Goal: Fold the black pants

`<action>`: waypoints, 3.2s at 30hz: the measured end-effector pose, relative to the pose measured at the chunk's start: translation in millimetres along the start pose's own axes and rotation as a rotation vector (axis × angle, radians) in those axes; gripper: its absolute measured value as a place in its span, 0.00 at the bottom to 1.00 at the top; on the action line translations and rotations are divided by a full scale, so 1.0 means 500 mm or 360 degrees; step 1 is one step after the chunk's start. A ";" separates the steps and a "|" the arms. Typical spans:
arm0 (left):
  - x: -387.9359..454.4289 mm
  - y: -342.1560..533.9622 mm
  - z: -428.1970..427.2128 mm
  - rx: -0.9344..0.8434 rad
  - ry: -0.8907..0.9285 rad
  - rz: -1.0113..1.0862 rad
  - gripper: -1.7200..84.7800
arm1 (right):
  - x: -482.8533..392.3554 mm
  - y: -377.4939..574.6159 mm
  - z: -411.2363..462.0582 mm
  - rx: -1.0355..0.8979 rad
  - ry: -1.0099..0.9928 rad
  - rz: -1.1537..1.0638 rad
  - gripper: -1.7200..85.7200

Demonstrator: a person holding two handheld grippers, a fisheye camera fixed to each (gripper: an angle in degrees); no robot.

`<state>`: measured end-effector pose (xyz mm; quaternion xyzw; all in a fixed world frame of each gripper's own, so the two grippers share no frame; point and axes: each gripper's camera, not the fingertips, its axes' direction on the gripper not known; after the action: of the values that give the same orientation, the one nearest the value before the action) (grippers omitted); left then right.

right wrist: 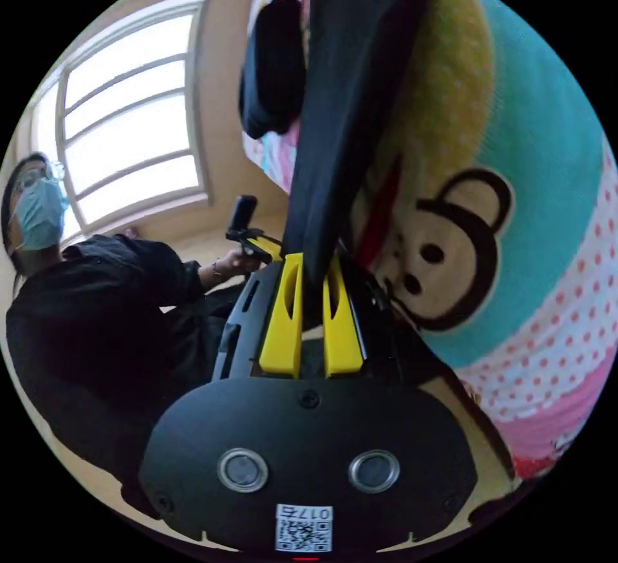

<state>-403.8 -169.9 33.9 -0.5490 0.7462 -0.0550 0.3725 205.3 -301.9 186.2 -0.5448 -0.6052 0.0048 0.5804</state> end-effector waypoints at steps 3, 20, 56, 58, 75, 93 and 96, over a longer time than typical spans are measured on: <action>-0.006 0.012 0.014 0.0072 -0.0249 -0.0004 0.11 | 0.048 0.032 0.020 -0.0112 0.0235 0.0190 0.13; 0.024 -0.235 0.075 0.0652 -0.0256 0.0252 0.13 | 0.158 -0.173 -0.022 0.0530 -0.0747 -0.0205 0.13; 0.670 -0.143 0.005 0.0892 -0.0450 0.1029 0.08 | -0.686 0.071 -0.340 0.1210 0.0029 -0.0640 0.02; 0.553 -0.197 0.065 0.0803 -0.0536 0.0830 0.08 | -0.631 0.062 -0.263 0.1114 0.0155 -0.0523 0.02; 0.069 -0.289 0.104 0.0732 -0.0338 0.0067 0.17 | -0.158 0.196 -0.063 0.0857 -0.0340 0.0328 0.22; 0.158 -0.299 0.209 0.0491 -0.0063 -0.0005 0.12 | -0.322 0.321 -0.003 0.0614 -0.0689 -0.0268 0.13; 0.284 -0.257 0.238 0.0417 -0.0082 0.0183 0.11 | -0.372 0.428 -0.071 0.0631 -0.0676 -0.0466 0.12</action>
<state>-247.5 -303.2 -58.5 -0.4531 0.7531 -0.1164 0.4626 320.9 -360.8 -68.3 -0.3152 -0.7720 0.1524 0.5306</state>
